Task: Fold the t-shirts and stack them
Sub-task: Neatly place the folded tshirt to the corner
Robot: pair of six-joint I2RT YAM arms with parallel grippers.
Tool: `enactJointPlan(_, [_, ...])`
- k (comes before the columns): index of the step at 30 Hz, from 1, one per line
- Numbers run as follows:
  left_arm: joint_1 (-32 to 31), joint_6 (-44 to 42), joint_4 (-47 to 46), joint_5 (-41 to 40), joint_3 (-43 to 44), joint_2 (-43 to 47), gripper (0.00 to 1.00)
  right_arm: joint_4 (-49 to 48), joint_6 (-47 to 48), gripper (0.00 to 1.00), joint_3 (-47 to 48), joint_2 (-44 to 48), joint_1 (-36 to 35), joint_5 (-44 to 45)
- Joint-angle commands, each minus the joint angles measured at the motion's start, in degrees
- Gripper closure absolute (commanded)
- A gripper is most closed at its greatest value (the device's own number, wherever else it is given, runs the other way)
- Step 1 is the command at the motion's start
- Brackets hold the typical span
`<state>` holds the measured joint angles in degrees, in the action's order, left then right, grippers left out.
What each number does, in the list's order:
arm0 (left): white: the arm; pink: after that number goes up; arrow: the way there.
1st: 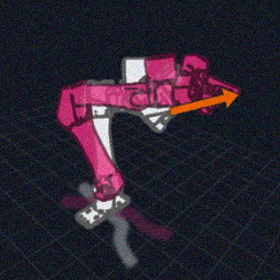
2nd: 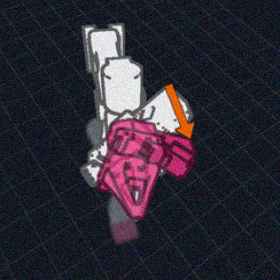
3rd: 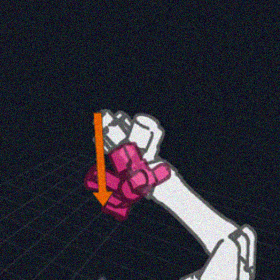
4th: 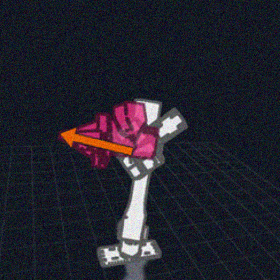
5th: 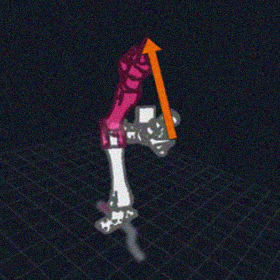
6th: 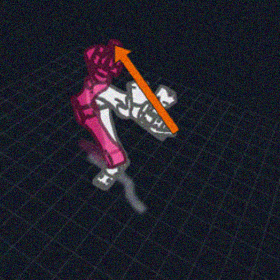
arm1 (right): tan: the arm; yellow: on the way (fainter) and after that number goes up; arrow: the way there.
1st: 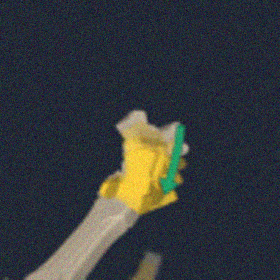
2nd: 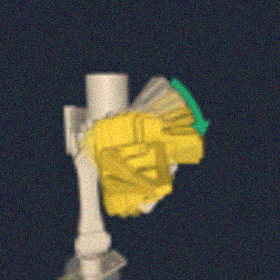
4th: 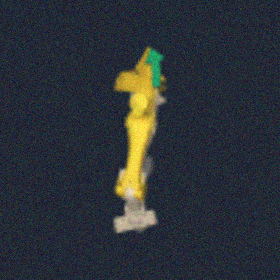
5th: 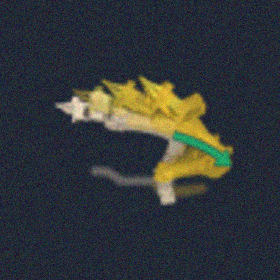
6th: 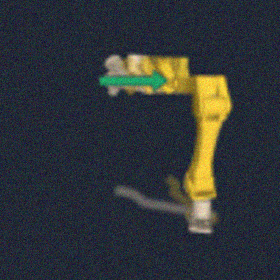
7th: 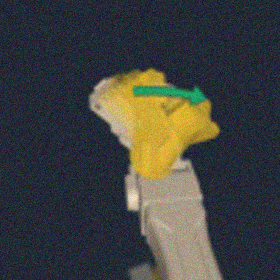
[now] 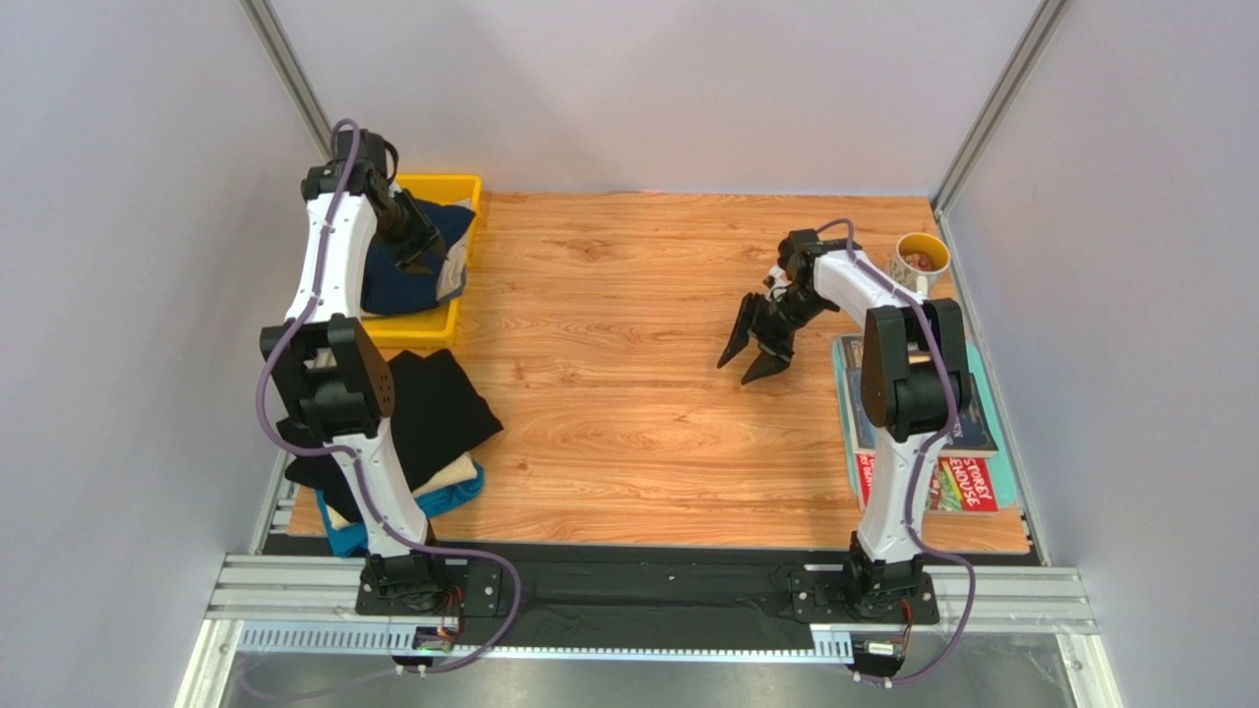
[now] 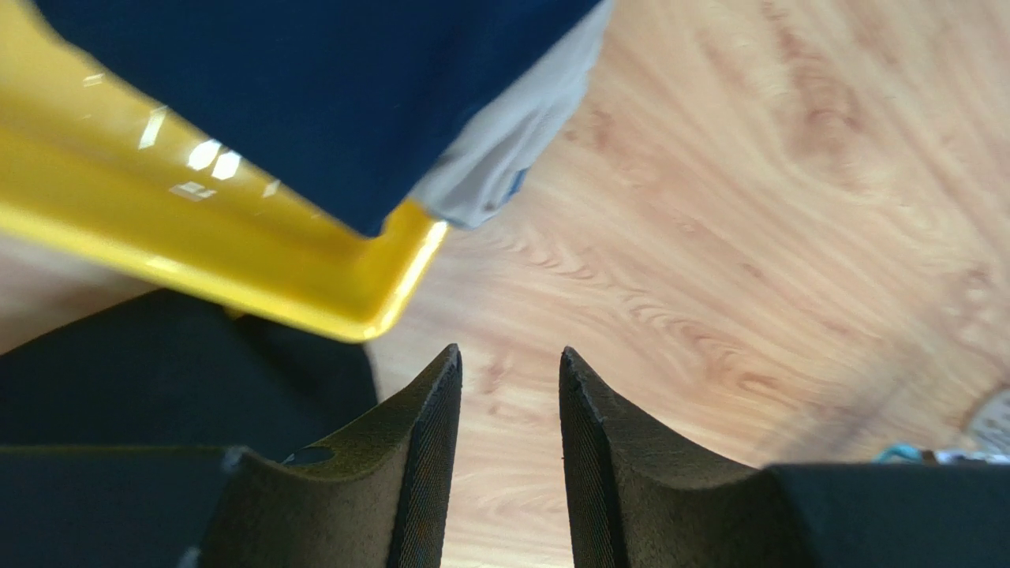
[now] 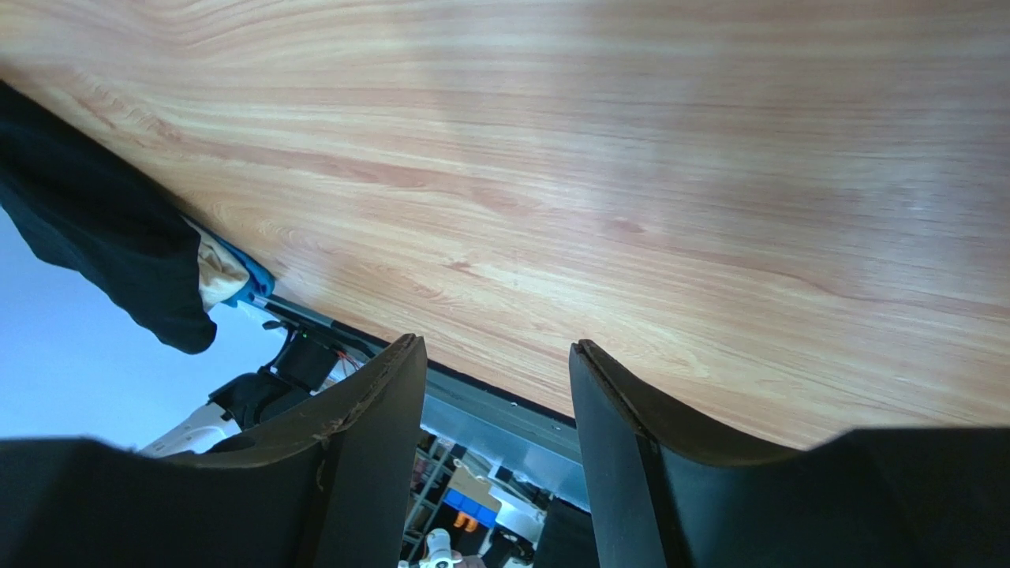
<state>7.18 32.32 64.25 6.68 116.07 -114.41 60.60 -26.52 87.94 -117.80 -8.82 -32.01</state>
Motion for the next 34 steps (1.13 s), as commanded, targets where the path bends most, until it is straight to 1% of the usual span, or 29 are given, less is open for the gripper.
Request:
enactJointPlan(1, [-1.90,3.54,-8.78,9.93,-1.98,-0.37,0.58,1.89,-0.63,0.46,3.98,1.96,-3.39,0.19])
enactJointPlan(3, [-3.83,3.11,-10.19,10.55,-4.27,0.67,0.58,1.89,-1.60,0.46,5.30,1.08,-4.62,-0.07])
enactJointPlan(6, [-6.64,0.82,-13.44,8.01,-9.53,3.57,0.58,4.08,-0.64,0.46,10.39,-0.84,-6.91,1.94])
enactJointPlan(8, [-6.83,2.04,-16.68,7.39,-13.30,4.54,0.58,4.88,-0.63,0.46,12.69,-1.03,-7.79,2.65])
enactJointPlan(10, [-6.30,3.01,-17.40,8.61,-13.16,4.11,0.58,5.14,-0.81,0.46,13.83,-1.73,-8.32,3.01])
enactJointPlan(14, [-6.30,1.61,-15.03,9.76,-8.06,1.56,0.58,5.50,-1.51,0.46,15.77,-3.31,-8.58,2.92])
enactJointPlan(17, [-6.21,1.96,-15.12,10.63,-7.61,1.38,0.58,5.49,-2.04,0.46,16.91,-3.93,-9.02,3.01])
enactJointPlan(26, [-7.00,1.52,-16.87,13.62,-16.13,5.68,0.59,6.46,-2.66,0.46,19.28,-7.53,-10.69,1.60])
enactJointPlan(27, [-8.40,1.35,-16.96,13.71,-17.36,6.12,0.59,7.42,-2.40,0.46,20.59,-8.14,-11.30,1.51])
enactJointPlan(28, [-8.50,1.26,-17.05,13.80,-17.98,6.48,0.59,7.95,-1.87,0.46,21.30,-8.58,-11.57,1.60])
enactJointPlan(34, [-8.76,0.03,-16.44,11.34,-20.97,8.76,0.60,11.30,-0.55,0.47,24.73,-11.05,-13.24,2.30])
